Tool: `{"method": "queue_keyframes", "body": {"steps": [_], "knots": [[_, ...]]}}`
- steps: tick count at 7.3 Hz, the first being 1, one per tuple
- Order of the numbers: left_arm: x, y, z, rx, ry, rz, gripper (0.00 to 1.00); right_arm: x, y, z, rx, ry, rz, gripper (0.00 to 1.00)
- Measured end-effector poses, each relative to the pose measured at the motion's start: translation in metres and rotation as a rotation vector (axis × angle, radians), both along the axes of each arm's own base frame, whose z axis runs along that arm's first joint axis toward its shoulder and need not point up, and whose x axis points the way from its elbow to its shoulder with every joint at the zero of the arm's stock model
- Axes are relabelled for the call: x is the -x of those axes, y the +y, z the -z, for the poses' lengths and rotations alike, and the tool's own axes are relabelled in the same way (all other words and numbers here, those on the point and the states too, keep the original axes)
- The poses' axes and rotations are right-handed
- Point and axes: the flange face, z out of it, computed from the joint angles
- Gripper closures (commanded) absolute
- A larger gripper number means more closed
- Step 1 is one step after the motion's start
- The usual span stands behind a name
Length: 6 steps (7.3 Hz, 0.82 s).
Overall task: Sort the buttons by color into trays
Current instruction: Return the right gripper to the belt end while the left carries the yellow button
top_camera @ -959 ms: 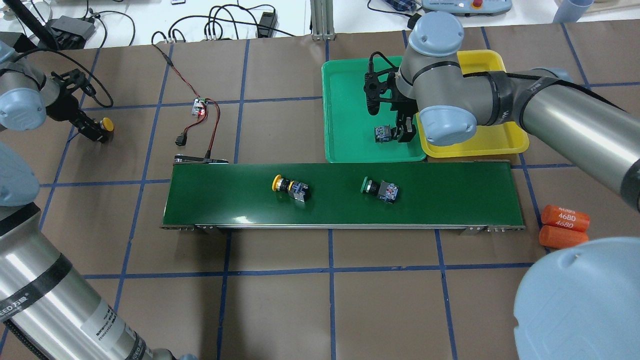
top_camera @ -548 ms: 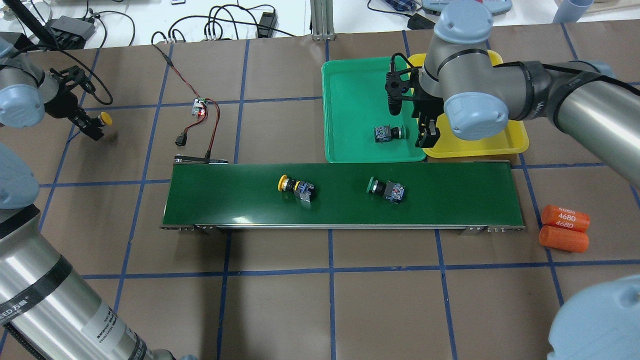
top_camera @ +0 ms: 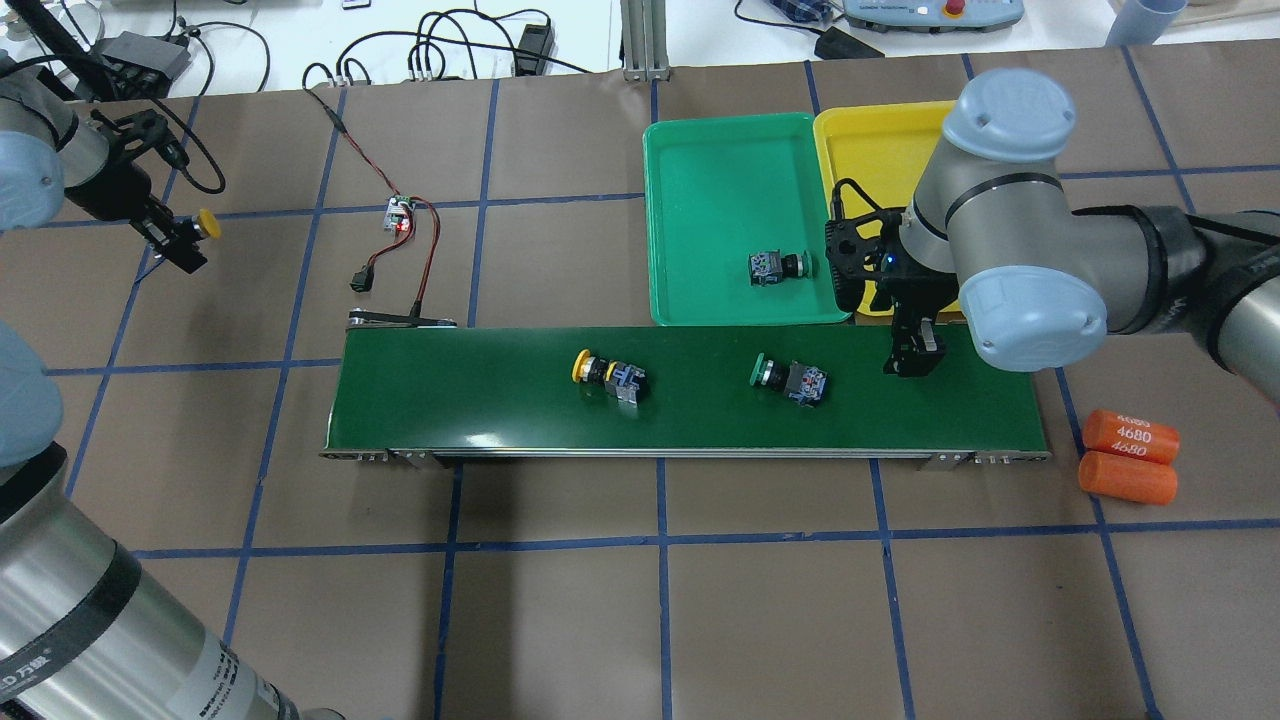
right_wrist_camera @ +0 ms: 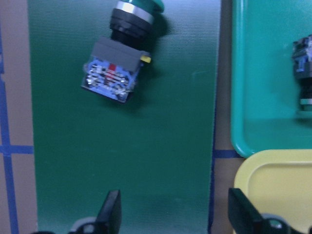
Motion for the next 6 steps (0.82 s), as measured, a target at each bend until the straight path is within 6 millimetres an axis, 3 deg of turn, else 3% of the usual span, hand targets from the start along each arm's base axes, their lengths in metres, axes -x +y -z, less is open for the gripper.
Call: {"method": "queue_keyframes", "body": {"steps": [2,6], "knots": [[0.047,0.037,-0.010,-0.038,-0.003,0.082,1.00,-0.001,0.014,0.012,-0.011,-0.001,0.028,0.19],[0.145,0.092,-0.031,-0.044,-0.007,0.224,1.00,-0.004,0.018,0.017,-0.016,0.000,0.073,0.17]]}}
